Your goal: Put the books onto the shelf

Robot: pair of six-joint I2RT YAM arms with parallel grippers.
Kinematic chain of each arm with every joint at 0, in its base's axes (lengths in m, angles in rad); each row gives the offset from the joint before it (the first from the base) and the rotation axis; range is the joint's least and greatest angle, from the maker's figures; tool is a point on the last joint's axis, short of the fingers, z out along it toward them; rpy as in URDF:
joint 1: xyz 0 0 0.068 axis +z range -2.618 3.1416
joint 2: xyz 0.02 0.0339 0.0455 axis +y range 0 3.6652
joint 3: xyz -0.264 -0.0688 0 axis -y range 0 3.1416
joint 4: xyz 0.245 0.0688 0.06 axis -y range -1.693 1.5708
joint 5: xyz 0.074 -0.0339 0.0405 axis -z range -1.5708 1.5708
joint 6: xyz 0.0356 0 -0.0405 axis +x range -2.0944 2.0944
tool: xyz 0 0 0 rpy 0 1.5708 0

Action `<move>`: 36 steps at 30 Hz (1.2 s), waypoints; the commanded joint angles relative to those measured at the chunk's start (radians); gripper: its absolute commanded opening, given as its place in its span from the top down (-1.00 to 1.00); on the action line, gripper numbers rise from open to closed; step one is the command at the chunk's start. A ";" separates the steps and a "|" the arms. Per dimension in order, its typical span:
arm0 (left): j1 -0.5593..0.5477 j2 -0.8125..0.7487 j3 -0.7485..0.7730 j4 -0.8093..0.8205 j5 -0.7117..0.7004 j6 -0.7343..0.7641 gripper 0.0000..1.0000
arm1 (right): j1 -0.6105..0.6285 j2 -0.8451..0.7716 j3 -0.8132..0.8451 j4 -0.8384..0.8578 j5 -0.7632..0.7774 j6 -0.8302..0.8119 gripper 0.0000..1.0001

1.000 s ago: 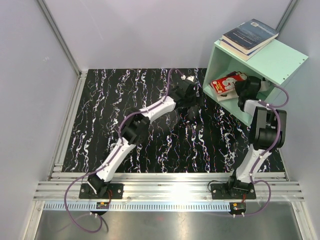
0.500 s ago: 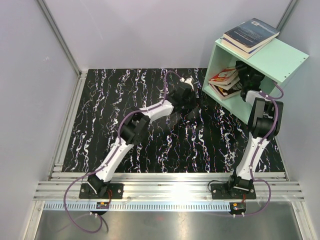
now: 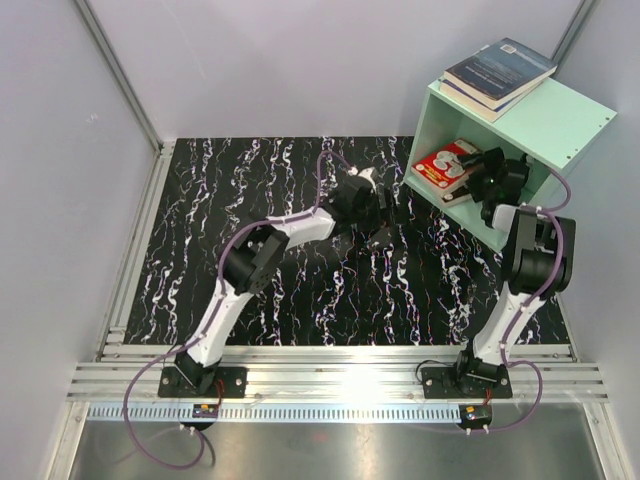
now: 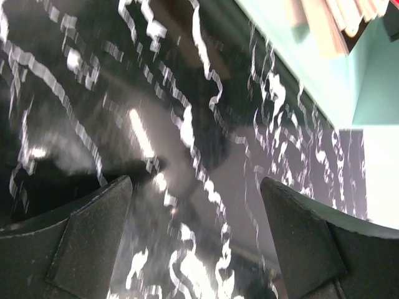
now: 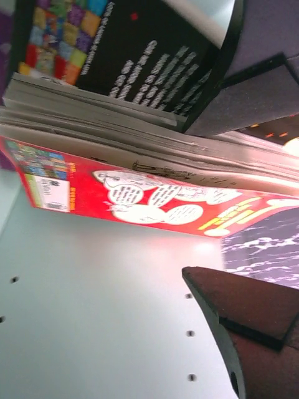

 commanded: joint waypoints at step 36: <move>-0.020 -0.398 -0.700 0.030 -0.006 0.044 -0.74 | 0.015 -0.268 0.009 -0.744 0.591 -0.072 1.00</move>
